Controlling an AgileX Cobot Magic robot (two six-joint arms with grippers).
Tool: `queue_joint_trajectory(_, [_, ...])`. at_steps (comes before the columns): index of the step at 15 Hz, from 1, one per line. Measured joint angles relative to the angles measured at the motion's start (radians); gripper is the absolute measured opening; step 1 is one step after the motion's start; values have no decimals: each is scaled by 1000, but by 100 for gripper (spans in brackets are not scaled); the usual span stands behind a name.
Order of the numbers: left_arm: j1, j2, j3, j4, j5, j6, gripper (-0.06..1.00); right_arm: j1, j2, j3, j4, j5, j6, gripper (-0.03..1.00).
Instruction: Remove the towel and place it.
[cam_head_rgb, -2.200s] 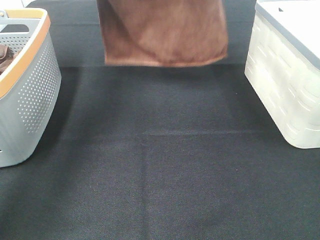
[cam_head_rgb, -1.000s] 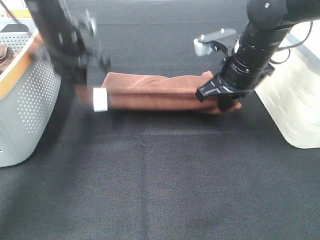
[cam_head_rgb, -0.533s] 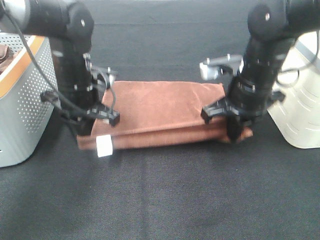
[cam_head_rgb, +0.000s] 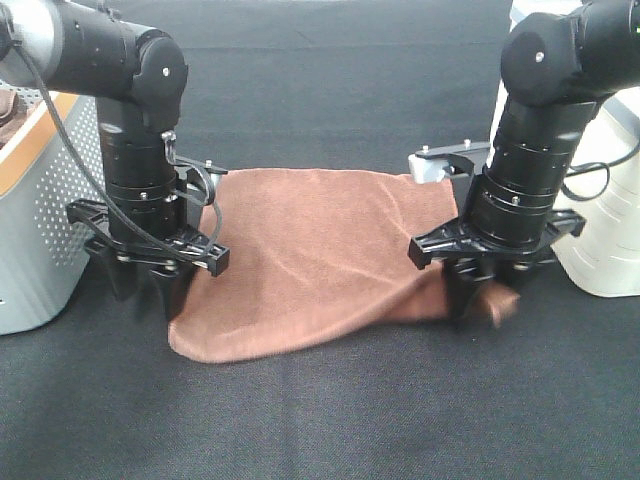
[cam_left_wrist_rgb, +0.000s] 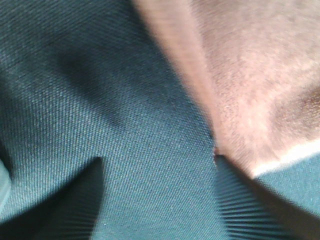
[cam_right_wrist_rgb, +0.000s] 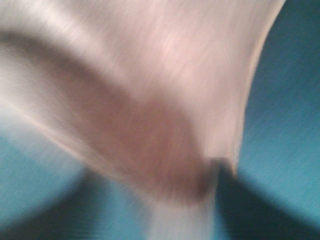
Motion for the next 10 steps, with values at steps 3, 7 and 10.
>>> queue_joint_trajectory(3, [0, -9, 0, 0, 1, 18, 66, 0, 0, 0, 14, 81, -8, 78])
queue_joint_trajectory(7, [0, -119, 0, 0, 1, 20, 66, 0, -24, 0, 14, 170, -15, 79])
queue_joint_trajectory(10, [0, -226, 1, 0, 1, 20, 66, 0, -90, 0, 22, 195, -27, 79])
